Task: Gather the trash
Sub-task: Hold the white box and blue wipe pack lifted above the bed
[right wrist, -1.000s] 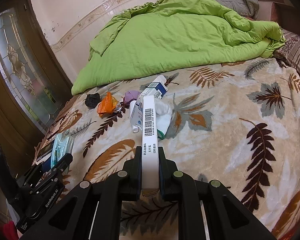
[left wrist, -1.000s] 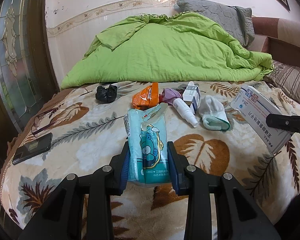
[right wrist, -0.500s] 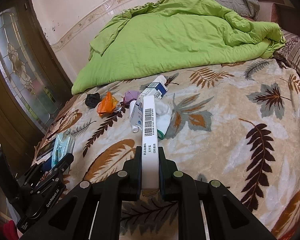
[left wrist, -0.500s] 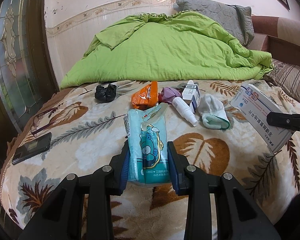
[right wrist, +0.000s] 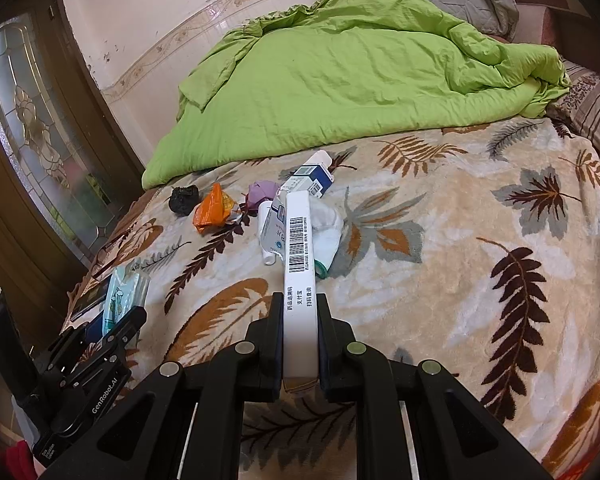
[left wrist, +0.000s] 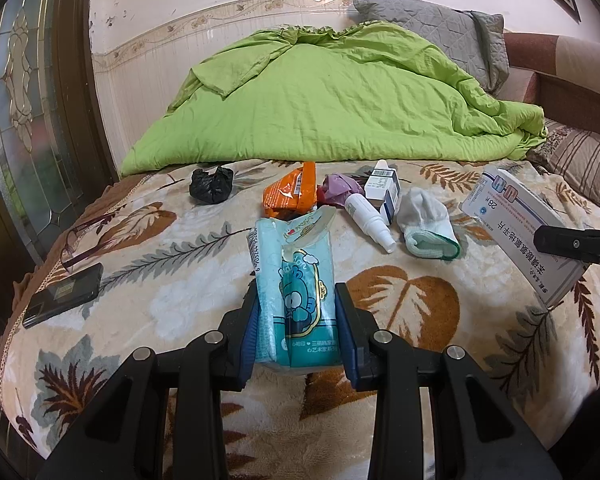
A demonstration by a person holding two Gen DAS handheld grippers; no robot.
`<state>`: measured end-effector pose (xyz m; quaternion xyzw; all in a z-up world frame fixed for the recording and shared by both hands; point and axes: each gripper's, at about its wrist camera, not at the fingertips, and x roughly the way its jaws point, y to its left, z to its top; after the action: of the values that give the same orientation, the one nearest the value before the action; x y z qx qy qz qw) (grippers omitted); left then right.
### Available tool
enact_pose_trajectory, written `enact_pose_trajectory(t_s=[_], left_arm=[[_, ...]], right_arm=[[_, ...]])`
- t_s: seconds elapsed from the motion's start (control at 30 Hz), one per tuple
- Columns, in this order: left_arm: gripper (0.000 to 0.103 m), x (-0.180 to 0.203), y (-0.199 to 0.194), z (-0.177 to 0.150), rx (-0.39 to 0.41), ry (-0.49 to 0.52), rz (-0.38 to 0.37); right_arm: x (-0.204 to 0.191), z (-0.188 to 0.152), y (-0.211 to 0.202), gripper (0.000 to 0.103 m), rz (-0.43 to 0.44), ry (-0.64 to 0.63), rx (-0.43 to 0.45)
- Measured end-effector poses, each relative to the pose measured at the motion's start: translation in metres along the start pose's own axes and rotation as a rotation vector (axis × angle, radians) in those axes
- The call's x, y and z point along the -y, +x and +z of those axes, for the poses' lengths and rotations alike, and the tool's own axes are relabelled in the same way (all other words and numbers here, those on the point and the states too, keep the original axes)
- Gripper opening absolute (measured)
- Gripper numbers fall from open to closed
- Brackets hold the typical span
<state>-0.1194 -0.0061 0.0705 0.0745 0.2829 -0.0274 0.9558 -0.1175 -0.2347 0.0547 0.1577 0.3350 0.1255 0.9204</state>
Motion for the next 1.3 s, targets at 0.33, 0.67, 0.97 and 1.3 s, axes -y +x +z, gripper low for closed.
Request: enact_pose_trajectory(t_s=[0.33, 0.67, 0.97, 1.3], left_arm=[[0.034, 0.000, 0.000, 0.000, -0.001, -0.001, -0.003], [0.034, 0.002, 0.001, -0.002, -0.002, -0.002, -0.009], [0.034, 0.009, -0.005, -0.003, 0.014, 0.004, -0.069], [0.034, 0.023, -0.021, -0.004, -0.006, 0.016, -0.175]], right_arm=[[0.001, 0.000, -0.001, 0.015, 0.003, 0.009, 0.001], [-0.001, -0.005, -0.007, 0.015, 0.012, 0.004, 0.007], [-0.004, -0.009, -0.011, 0.015, 0.018, 0.005, 0.006], [0.002, -0.024, -0.029, 0.015, 0.069, 0.075, -0.026]])
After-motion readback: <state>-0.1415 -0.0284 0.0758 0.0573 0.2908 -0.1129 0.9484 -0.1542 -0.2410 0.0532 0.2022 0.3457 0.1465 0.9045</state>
